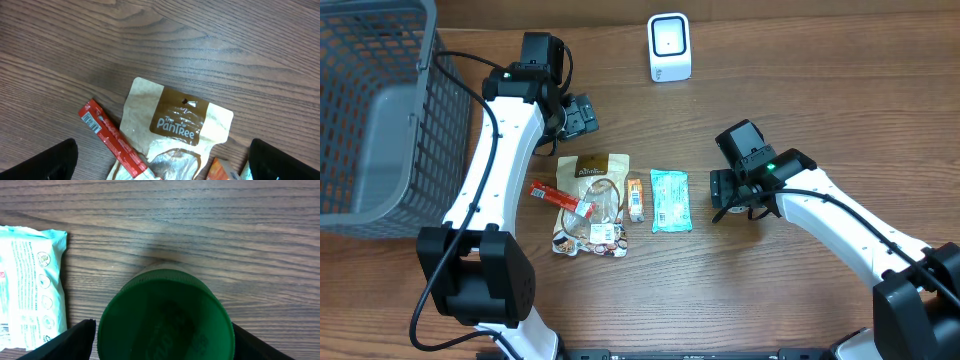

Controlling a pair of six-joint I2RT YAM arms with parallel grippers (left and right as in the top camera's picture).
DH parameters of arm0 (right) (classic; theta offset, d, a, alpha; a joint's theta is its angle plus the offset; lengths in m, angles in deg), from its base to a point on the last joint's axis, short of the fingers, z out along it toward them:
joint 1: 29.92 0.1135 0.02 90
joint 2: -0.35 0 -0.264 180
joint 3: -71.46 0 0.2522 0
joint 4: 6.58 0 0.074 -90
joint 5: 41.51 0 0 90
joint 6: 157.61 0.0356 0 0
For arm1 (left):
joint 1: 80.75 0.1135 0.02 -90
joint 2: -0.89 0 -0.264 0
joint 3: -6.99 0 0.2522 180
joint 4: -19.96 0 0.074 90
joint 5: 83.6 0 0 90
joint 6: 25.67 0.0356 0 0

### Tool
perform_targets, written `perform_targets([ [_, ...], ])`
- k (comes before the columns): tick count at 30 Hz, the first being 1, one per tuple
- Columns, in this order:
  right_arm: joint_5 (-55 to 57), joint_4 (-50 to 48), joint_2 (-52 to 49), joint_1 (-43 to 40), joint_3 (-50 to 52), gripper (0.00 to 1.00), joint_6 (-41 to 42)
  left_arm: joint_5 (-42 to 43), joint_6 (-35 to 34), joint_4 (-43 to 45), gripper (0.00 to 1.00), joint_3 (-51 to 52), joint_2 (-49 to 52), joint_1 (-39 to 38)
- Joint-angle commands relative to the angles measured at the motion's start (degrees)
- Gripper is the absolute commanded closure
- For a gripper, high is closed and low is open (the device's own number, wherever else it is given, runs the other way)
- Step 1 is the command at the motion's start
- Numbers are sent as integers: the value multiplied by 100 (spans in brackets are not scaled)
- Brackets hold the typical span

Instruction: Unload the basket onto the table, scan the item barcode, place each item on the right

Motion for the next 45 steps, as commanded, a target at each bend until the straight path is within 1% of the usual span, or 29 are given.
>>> perform_targets([
  [1, -299, -35, -24, -9, 24, 19, 26, -55, 66, 4, 0, -70, -90, -7],
  [7, -817, -37, -24, -9, 24, 24, 31, -55, 66, 4, 0, -70, -90, -7],
  [15, -868, -15, -24, 0, 24, 25, 175, -55, 66, 4, 0, -70, -90, -7],
  [23, -848, 94, -24, 0, 24, 25, 173, -55, 66, 4, 0, -70, -90, -7],
  [34, -302, 223, -24, 0, 26, 25, 170, -55, 66, 4, 0, -70, -90, -7],
  [37, -302, 149, -24, 0, 24, 23, 168, -55, 66, 4, 0, -70, -90, -7],
  [38, -302, 111, -24, 0, 26, 20, 168, -55, 66, 4, 0, -70, -90, -7],
  [40, -302, 20, -24, 0, 26, 16, 168, -55, 66, 4, 0, -70, -90, -7],
  [45, -302, -192, -24, 0, 26, 16, 170, -55, 66, 4, 0, -70, -90, -7],
])
